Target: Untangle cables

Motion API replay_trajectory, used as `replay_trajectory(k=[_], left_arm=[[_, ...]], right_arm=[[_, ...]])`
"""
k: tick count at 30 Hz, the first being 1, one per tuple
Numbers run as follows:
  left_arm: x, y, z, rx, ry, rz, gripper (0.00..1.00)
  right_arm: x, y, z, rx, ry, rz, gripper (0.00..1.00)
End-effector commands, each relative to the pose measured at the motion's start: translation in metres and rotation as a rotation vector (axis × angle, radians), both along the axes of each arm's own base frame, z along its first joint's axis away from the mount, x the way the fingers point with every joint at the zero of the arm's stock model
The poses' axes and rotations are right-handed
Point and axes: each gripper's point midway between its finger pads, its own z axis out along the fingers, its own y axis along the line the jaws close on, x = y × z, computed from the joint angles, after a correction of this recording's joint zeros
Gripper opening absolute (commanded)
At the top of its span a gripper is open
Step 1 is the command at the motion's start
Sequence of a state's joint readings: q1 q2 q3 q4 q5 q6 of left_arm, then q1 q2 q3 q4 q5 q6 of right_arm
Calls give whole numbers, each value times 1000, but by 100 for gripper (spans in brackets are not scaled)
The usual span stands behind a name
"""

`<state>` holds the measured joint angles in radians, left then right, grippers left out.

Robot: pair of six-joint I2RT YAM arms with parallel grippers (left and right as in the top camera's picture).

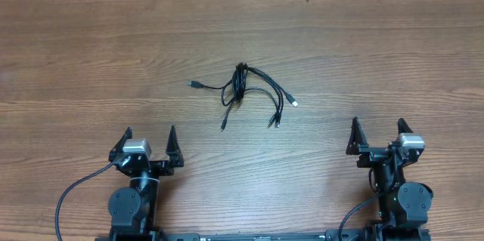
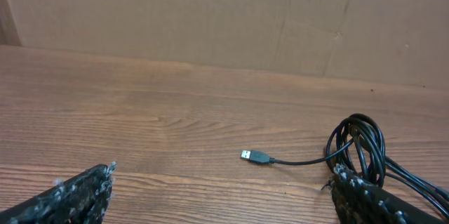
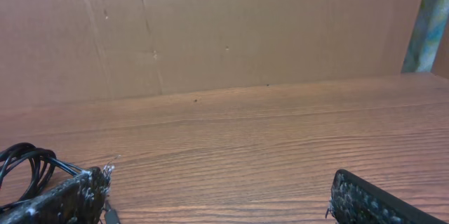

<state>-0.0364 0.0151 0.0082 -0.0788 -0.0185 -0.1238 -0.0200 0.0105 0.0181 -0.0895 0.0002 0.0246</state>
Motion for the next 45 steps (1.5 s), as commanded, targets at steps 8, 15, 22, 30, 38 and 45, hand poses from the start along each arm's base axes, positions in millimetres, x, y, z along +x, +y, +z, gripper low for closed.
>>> replay_trajectory(k=[8,15,22,30,38,45], left_arm=[[0,-1,1,0,-8,-5,100],[0,0,1,0,-8,-5,99],[0,-1,1,-1,-8,-5,100],[0,-9,16,-1,-69,-52,100],[-7,-25,21,-20,-21,-145,100],[-25,-28,48,-83,106,-162,100]], right_arm=[[0,-1,-3,-7,2,-5,100],[0,-1,-3,-7,2,-5,100],[0,-1,-3,-7,2,-5,100],[0,-1,-3,-7,2,-5,100],[0,-1,-3,-7,2,-5,100],[0,-1,-3,-7,2,-5,100]])
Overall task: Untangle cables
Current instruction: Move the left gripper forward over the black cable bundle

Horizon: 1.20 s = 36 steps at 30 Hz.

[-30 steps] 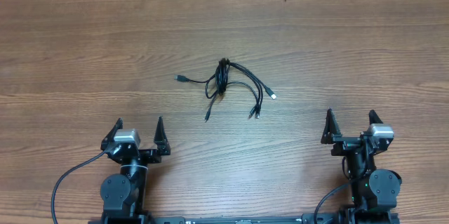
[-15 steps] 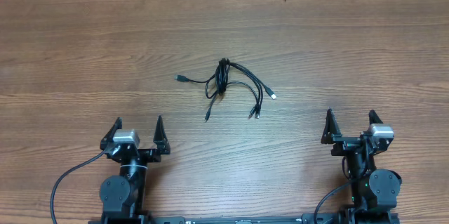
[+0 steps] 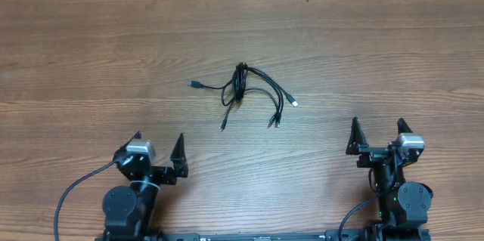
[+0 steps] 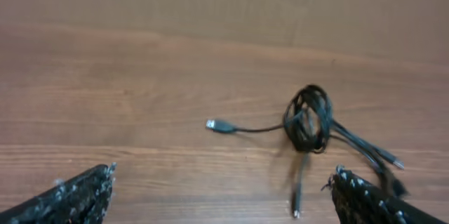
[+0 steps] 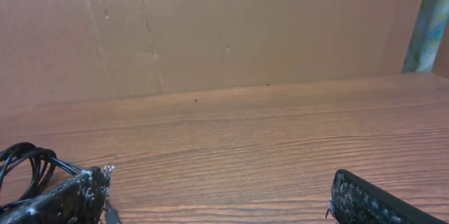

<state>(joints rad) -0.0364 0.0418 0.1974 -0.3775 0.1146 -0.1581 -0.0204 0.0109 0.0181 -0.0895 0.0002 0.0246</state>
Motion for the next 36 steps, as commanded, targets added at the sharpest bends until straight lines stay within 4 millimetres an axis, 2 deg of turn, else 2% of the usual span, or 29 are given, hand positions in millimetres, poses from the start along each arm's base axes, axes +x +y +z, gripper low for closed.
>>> replay_trajectory(k=[1,7,13,16,19,22,28,31,36], left_arm=[[-7,-9,42,-41,-15,-49,100],[1,-17,68,-53,163,-89,100],[24,-34,93,-94,372,-173,100],[37,-40,98,-114,477,-199,99],[47,-42,95,-126,579,-202,99],[54,-43,83,-138,679,-201,100],[61,-67,62,-240,800,-317,100],[68,-68,50,-248,838,-317,99],[105,-71,47,-253,761,-329,100]], right_arm=[[0,-1,-3,-7,2,-4,100],[0,-1,-3,-7,2,-4,100],[0,-1,-3,-7,2,-4,100],[0,-1,-3,-7,2,-4,100],[0,-1,-3,-7,2,-4,100],[0,-1,-3,-7,2,-4,100],[0,-1,-3,-7,2,-4,100],[0,-1,-3,-7,2,-4,100],[0,-1,-3,-7,2,-4,100]])
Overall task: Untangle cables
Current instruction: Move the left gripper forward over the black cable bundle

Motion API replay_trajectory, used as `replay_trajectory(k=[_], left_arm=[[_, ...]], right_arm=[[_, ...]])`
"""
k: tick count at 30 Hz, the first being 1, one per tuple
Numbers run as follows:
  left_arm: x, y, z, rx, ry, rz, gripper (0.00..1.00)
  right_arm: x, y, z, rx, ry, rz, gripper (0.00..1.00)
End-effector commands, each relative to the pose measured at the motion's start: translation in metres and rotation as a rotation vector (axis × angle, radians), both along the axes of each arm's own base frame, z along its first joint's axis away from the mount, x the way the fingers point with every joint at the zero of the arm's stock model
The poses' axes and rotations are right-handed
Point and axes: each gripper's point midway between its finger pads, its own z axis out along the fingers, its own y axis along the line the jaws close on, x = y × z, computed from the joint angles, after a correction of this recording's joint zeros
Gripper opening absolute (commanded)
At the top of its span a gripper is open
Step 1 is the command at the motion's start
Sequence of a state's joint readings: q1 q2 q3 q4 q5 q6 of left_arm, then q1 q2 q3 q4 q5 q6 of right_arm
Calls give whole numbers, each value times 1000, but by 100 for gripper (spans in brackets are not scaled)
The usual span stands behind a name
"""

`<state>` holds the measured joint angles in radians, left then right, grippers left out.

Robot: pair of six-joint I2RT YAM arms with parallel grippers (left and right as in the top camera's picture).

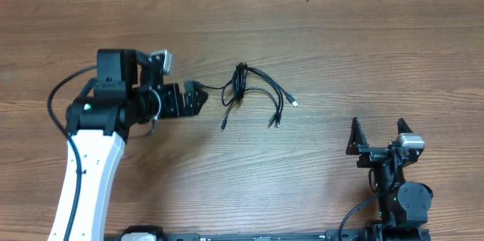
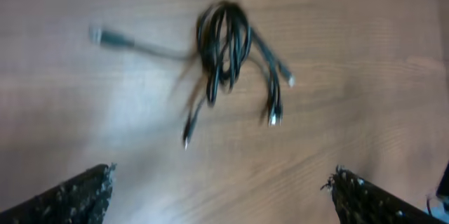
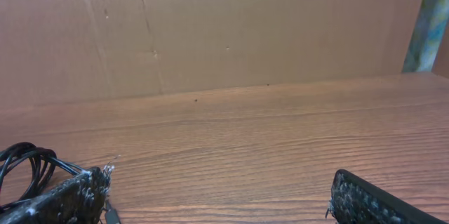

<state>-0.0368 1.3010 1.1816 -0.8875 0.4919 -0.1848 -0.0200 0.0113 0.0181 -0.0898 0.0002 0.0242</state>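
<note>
A knot of thin black cables [image 1: 243, 90] lies mid-table, with plug ends spread to the left, the lower left and the right. From above, the left wrist view shows the same blurred cables [image 2: 223, 48], well ahead of the fingertips. My left gripper [image 1: 195, 96] is open, raised over the table just left of the tangle, next to the cable's left plug end. At the near right edge my right gripper [image 1: 376, 137] rests open, holding nothing. Only a loop of the cables [image 3: 28, 164] shows at the far left of the right wrist view.
A wooden table [image 1: 363, 52] carries everything. A cardboard wall [image 3: 224, 27] closes off the far side. My left arm [image 1: 94, 165] reaches up across the left part of the table.
My left arm has left its resting place at the near edge and stretched out to the tangle's left side; its camera now looks down on the cables. The right arm and the cables are unchanged.
Both grippers first rested open at the near edge, with the tangle mid-table. At the following moment the left gripper had turned slightly toward the cables. Now it hovers open beside the left plug end, while the right one has stayed put.
</note>
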Motion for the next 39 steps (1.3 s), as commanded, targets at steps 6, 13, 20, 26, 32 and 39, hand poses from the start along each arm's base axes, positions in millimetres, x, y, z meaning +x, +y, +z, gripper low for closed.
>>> replay_trajectory(k=[6,13,20,26,32,39], left_arm=[[32,-21,-2,-158,12,-14,47],[19,-31,-41,-106,190,6,4],[11,-47,-75,66,243,-31,62],[17,-52,-97,190,234,-38,62],[36,-56,-111,210,196,-23,71],[54,-76,-127,149,170,-60,77]], right_arm=[[0,-1,-3,-6,1,-5,100],[0,-1,-3,-6,1,-5,100],[0,-1,-3,-6,1,-5,100],[0,-1,-3,-6,1,-5,100],[0,-1,-3,-6,1,-5,100],[0,-1,-3,-6,1,-5,100]])
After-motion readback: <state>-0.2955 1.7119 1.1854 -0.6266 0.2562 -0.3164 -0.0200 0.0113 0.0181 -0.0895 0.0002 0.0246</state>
